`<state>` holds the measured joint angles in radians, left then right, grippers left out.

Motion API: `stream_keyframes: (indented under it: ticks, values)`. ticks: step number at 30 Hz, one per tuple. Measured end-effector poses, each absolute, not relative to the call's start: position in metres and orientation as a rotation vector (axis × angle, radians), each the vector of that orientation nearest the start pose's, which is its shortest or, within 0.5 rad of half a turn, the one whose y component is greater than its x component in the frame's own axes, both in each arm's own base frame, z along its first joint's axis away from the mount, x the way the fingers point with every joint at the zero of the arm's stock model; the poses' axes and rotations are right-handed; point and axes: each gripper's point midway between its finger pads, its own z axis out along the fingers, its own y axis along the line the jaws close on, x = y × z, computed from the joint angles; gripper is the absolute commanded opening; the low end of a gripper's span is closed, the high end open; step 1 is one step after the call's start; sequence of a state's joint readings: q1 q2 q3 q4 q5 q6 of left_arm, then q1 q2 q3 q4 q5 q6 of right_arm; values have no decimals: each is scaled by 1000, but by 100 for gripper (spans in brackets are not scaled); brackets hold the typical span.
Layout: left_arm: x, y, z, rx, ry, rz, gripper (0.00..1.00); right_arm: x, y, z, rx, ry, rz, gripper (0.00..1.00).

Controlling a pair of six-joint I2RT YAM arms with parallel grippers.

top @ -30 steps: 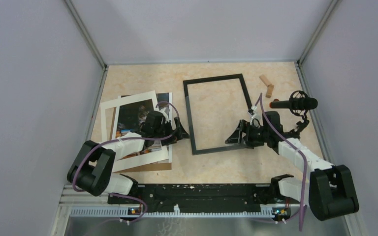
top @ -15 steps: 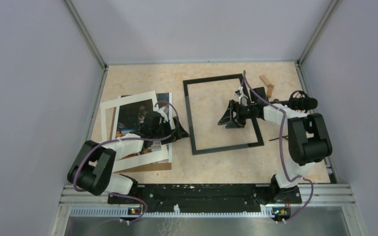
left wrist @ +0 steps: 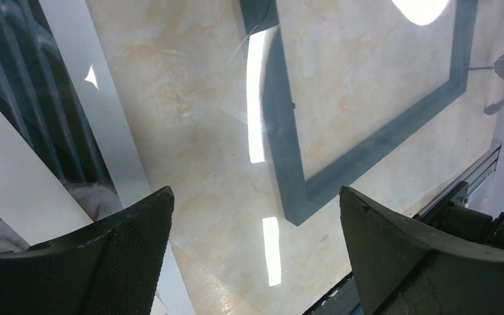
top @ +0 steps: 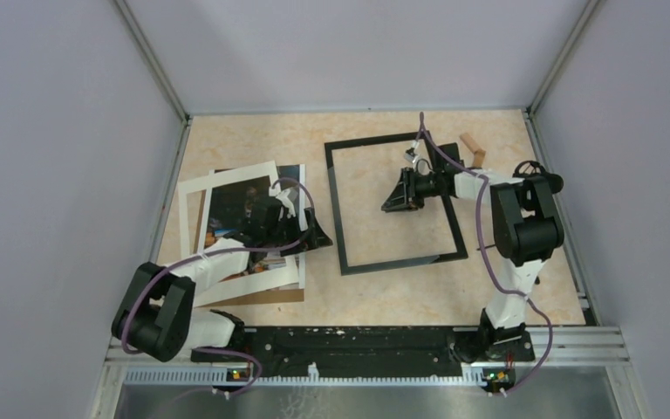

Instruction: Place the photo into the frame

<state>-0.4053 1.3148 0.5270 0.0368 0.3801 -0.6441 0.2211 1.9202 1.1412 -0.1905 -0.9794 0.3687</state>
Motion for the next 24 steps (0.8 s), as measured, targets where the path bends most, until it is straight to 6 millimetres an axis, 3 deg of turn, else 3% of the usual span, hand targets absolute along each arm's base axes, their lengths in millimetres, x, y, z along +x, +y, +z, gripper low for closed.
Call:
stream_keyframes:
  ticks: [2,8,13,20,24]
  values:
    - [254,-205,66,-74,2450,-937,98,342,235,79,-234,2478,1482,0]
    - [278,-207,129,-17,2307,-921,98,357,222,79,-184,2472,1364,0]
    - [298,-208,181,13,2167,-904,98,382,210,104,-163,2370,1237,0]
    - [312,-207,203,40,2146,-862,98,405,202,108,-86,2323,1141,0]
    - [326,-207,230,77,2089,-826,98,412,190,107,-35,2322,1112,0]
